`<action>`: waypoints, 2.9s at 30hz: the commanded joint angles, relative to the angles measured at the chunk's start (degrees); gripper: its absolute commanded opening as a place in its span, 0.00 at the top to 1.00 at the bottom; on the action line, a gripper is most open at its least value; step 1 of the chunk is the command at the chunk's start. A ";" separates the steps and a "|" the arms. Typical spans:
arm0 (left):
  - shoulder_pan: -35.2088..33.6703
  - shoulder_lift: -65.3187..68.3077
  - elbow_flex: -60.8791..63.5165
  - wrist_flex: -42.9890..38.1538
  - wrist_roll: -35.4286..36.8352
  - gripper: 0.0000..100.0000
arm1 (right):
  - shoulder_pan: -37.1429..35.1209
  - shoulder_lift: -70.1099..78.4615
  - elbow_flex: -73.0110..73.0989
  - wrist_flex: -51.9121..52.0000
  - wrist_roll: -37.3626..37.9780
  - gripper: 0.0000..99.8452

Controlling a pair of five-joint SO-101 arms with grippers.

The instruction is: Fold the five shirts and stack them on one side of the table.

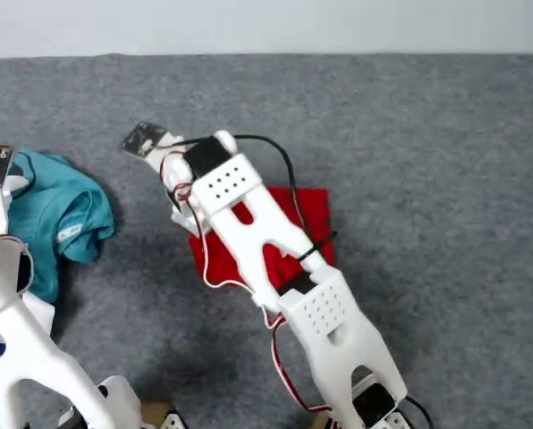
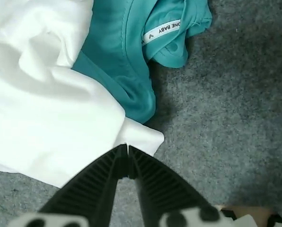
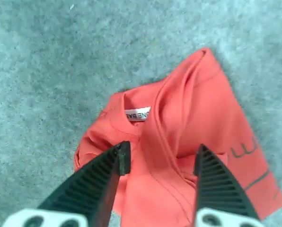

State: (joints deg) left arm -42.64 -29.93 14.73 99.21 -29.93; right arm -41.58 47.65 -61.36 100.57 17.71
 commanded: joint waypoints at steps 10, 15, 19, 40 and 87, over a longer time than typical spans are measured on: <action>-0.09 -1.85 -0.13 1.14 -0.44 0.99 | 16.31 -15.87 18.73 2.24 7.56 0.98; 0.26 -1.85 -0.13 1.14 -0.44 0.99 | 19.12 -10.15 18.37 -0.13 11.78 0.99; 0.26 -1.85 -0.13 1.14 -0.44 0.99 | 16.13 -5.32 18.37 -0.84 11.78 0.99; 0.26 -1.85 -0.22 -2.11 -0.44 0.99 | 14.20 -14.64 18.37 1.01 12.04 0.99; -0.09 -1.85 -0.40 -4.13 -0.53 0.99 | -4.18 -17.36 18.64 2.33 8.00 0.99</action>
State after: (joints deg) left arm -42.64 -29.93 14.90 96.13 -29.93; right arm -45.63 38.86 -42.29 100.66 26.86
